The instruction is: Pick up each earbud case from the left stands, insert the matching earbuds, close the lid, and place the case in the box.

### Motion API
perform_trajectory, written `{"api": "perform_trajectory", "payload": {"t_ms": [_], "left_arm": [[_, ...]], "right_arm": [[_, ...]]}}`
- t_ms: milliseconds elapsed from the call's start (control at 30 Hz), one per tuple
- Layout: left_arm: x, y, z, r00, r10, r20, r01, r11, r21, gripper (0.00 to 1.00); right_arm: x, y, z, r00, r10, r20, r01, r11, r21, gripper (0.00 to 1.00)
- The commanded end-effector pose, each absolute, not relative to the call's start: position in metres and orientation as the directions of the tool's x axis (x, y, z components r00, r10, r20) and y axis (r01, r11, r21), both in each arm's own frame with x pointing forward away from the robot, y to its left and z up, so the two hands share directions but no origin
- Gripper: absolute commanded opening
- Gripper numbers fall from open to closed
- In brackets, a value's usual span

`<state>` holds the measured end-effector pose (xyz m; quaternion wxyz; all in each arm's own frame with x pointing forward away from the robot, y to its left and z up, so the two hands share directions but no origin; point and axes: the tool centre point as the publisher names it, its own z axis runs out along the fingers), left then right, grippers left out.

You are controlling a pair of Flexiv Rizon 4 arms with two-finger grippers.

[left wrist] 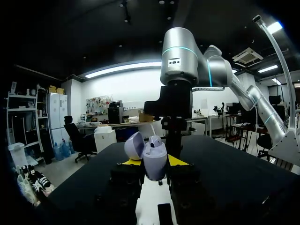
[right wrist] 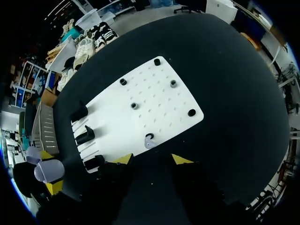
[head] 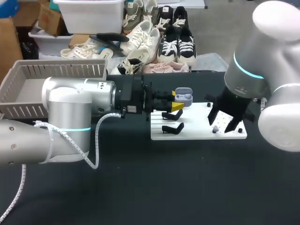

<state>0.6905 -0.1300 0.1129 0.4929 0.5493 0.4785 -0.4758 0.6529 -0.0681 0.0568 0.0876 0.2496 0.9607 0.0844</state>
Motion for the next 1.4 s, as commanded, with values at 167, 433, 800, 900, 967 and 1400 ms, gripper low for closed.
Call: {"api": "perform_trajectory", "payload": {"t_ms": [167,433,800,900,967,1400], "left_arm": [[0.691,-0.13,0.112,0.089,0.056,-0.994,0.995,-0.059,0.086,0.0],[0.691,-0.13,0.112,0.089,0.056,-0.994,0.995,-0.059,0.086,0.0],[0.691,-0.13,0.112,0.089,0.056,-0.994,0.995,-0.059,0.086,0.0],[0.691,-0.13,0.112,0.089,0.056,-0.994,0.995,-0.059,0.086,0.0],[0.691,-0.13,0.112,0.089,0.056,-0.994,0.995,-0.059,0.086,0.0],[0.691,-0.13,0.112,0.089,0.056,-0.994,0.995,-0.059,0.086,0.0]], "right_arm": [[0.657,-0.069,0.042,-0.848,0.507,-0.155,0.471,0.855,0.217,0.44],[0.664,-0.069,0.034,-0.847,0.507,-0.163,0.469,0.855,0.224,0.44],[0.67,-0.073,0.029,-0.843,0.51,-0.172,0.467,0.852,0.237,0.38],[0.671,-0.074,0.028,-0.842,0.511,-0.172,0.467,0.851,0.239,0.38],[0.672,-0.074,0.027,-0.843,0.51,-0.173,0.466,0.851,0.241,0.37],[0.676,-0.069,0.023,-0.853,0.493,-0.172,0.448,0.86,0.244,0.35]]}}
